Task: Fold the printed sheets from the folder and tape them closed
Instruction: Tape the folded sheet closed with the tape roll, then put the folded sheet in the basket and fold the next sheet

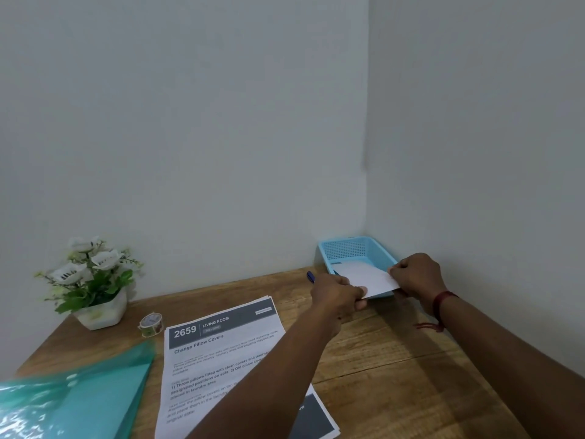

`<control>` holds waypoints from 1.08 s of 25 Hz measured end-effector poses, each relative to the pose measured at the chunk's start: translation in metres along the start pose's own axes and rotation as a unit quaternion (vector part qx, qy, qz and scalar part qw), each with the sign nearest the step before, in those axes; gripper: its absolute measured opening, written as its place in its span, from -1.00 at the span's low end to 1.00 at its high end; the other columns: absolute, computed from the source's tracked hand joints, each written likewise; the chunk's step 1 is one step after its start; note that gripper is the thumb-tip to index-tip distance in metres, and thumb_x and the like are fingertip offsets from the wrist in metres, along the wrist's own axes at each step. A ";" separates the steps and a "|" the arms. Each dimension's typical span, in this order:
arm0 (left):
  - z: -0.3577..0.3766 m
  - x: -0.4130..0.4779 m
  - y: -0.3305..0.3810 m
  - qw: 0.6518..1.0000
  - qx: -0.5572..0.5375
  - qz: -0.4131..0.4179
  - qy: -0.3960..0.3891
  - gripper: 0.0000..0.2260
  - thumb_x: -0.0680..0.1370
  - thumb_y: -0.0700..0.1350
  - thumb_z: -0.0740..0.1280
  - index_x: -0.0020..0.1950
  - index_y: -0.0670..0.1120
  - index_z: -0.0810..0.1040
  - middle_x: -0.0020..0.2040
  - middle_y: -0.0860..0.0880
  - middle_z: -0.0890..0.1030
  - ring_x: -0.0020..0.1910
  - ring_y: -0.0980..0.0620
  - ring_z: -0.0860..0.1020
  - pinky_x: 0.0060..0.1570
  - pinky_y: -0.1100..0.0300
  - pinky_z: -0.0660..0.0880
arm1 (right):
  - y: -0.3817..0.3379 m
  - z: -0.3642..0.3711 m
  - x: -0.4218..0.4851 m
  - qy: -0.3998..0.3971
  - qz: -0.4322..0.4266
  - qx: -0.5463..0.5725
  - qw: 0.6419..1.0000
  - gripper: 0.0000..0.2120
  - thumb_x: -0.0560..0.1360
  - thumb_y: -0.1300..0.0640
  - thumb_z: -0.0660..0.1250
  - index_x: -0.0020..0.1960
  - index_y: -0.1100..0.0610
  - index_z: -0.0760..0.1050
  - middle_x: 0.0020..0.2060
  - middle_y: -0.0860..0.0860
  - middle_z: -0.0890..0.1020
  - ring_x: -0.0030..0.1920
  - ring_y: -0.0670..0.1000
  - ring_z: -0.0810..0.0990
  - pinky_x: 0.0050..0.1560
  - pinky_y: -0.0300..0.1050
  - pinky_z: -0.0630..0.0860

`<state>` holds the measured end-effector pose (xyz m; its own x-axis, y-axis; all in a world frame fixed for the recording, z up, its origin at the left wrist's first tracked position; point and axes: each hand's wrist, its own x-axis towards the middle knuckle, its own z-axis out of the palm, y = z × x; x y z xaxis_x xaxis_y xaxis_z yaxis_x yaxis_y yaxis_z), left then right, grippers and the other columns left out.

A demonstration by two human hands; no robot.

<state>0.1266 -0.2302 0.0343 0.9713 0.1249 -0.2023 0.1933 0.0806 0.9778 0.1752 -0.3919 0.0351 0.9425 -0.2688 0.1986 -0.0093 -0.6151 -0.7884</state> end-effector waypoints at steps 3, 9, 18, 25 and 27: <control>0.001 0.002 0.000 1.000 -0.001 0.006 0.017 -0.70 0.43 -0.31 0.50 0.10 -0.21 0.51 0.14 -0.14 0.50 -0.19 0.01 0.65 -0.11 0.10 0.66 | -0.001 0.003 -0.002 -0.009 0.017 0.024 1.000 -0.81 0.50 0.21 0.37 0.06 0.28 0.62 -0.04 0.21 0.67 -0.42 0.09 0.67 -0.39 -0.12 0.63; -0.001 0.006 -0.002 1.000 0.007 0.006 0.017 -0.74 0.45 -0.30 0.49 0.08 -0.22 0.53 0.15 -0.17 0.52 -0.14 -0.03 0.66 -0.17 0.13 0.66 | -0.002 0.005 -0.008 -0.014 0.015 0.014 1.000 -0.78 0.52 0.19 0.33 0.11 0.28 0.60 -0.04 0.19 0.67 -0.40 0.08 0.67 -0.38 -0.13 0.62; -0.035 -0.018 0.002 0.998 0.048 0.039 -0.013 -0.74 0.54 -0.20 0.41 0.20 -0.24 0.52 0.02 -0.23 0.64 -0.26 0.06 0.66 -0.23 0.22 0.64 | -0.005 -0.009 -0.038 0.176 -0.089 -0.108 0.974 -0.47 0.64 -0.05 0.02 -0.10 0.26 0.63 -0.25 0.20 0.65 -0.33 0.10 0.43 -0.36 -0.15 0.27; -0.120 -0.090 -0.003 0.996 0.048 0.069 -0.006 -0.77 0.51 -0.23 0.45 0.14 -0.16 0.55 -0.06 -0.19 0.68 -0.15 -0.04 0.69 -0.04 0.08 0.64 | -0.014 0.001 -0.133 0.366 -0.393 -0.055 0.841 -0.70 0.60 0.16 0.19 -0.09 0.27 0.65 -0.32 0.17 0.63 -0.36 0.18 0.58 -0.33 -0.13 0.32; -0.154 -0.111 -0.013 0.995 0.065 0.076 0.004 -0.75 0.51 -0.26 0.43 0.18 -0.16 0.56 -0.11 -0.16 0.70 -0.11 -0.06 0.70 -0.02 0.07 0.64 | -0.019 0.013 -0.162 0.316 -0.487 -0.050 0.813 -0.71 0.58 0.17 0.20 -0.10 0.26 0.67 -0.31 0.13 0.66 -0.36 0.15 0.60 -0.29 -0.10 0.40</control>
<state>-0.0055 -0.0928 0.0359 0.9896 0.1342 -0.0520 0.0614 -0.0674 0.9958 0.0270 -0.3269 0.0099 0.1606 0.0738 0.9843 0.5813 -0.8130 -0.0339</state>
